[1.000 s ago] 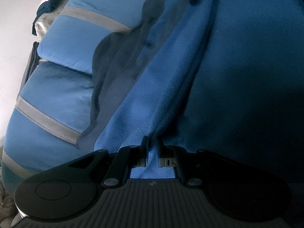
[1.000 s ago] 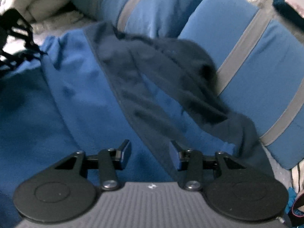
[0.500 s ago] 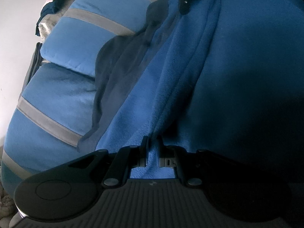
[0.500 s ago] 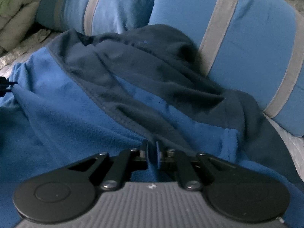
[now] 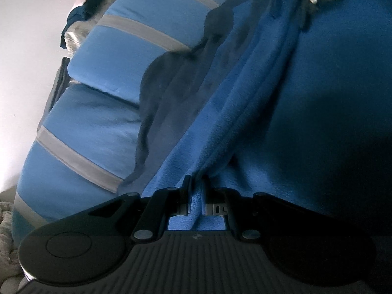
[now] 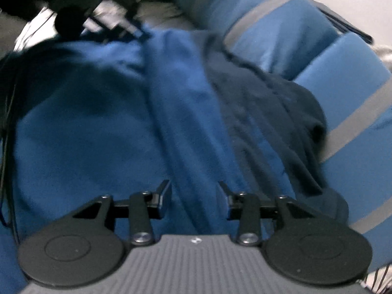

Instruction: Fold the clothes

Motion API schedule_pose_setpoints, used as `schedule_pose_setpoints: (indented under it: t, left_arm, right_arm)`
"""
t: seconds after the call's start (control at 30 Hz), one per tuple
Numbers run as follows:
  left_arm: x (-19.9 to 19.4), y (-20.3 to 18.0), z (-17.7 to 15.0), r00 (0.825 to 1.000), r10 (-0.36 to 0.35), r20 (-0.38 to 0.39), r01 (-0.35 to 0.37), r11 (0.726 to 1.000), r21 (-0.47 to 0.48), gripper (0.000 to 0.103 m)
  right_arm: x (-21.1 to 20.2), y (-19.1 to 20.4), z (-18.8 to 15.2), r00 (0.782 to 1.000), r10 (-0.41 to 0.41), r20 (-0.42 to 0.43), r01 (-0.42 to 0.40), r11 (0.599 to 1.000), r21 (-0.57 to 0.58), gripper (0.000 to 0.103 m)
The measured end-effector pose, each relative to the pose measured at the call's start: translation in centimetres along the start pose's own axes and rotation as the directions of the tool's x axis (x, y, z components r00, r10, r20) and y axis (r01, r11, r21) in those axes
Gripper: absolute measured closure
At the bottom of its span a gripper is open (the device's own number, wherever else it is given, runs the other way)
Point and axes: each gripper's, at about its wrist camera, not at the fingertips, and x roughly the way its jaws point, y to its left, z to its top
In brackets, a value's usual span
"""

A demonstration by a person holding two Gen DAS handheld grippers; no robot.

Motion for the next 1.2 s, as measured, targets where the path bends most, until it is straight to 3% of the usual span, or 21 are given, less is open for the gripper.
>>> schedule_pose_setpoints:
  t: [0.17, 0.33, 0.6, 0.67, 0.73, 0.77, 0.87, 1.1, 1.2]
  left_arm:
    - [-0.2, 0.0, -0.1, 1.0, 0.003, 0.003, -0.003, 1.0, 0.012, 0.095]
    - [-0.4, 0.1, -0.1, 1.0, 0.005, 0.006, -0.005, 1.0, 0.009, 0.095]
    - [-0.3, -0.2, 0.1, 1.0, 0.007, 0.001, -0.007, 1.0, 0.008, 0.095]
    - [-0.4, -0.1, 0.1, 1.0, 0.005, 0.001, -0.005, 1.0, 0.002, 0.094]
    - [-0.4, 0.0, 0.1, 1.0, 0.001, 0.002, -0.001, 1.0, -0.001, 0.094]
    - [-0.4, 0.0, 0.1, 1.0, -0.002, 0.002, 0.002, 1.0, 0.0, 0.094]
    - [-0.5, -0.1, 0.0, 1.0, -0.009, 0.001, 0.009, 1.0, 0.011, 0.094]
    - [-0.5, -1.0, -0.5, 1.0, -0.015, 0.011, 0.014, 0.999, 0.044, 0.093]
    - [-0.4, -1.3, -0.9, 1.0, 0.014, 0.016, -0.015, 0.998, 0.058, 0.086]
  right_arm:
    - [0.3, 0.5, -0.1, 0.999, -0.024, -0.032, 0.022, 0.997, -0.071, 0.05]
    - [1.2, 1.3, -0.7, 0.995, -0.045, -0.089, 0.031, 0.987, -0.155, 0.065]
    - [2.6, 1.2, -0.8, 0.987, -0.046, -0.156, 0.025, 0.991, -0.135, 0.068]
    - [2.5, 1.9, -0.8, 0.986, -0.07, -0.153, 0.041, 0.983, -0.181, 0.068]
    - [2.5, 3.2, -1.0, 0.983, -0.106, -0.151, 0.063, 0.962, -0.267, 0.093]
    - [2.5, 3.8, -1.1, 0.981, -0.124, -0.148, 0.073, 0.948, -0.31, 0.095]
    - [2.0, 4.4, -1.5, 0.979, -0.151, -0.134, 0.091, 0.921, -0.378, 0.096]
    - [0.3, 2.0, -1.0, 0.974, -0.215, -0.072, 0.181, 0.93, -0.32, 0.097]
    - [0.1, 1.2, -0.6, 0.969, -0.24, -0.057, 0.215, 0.934, -0.284, 0.097]
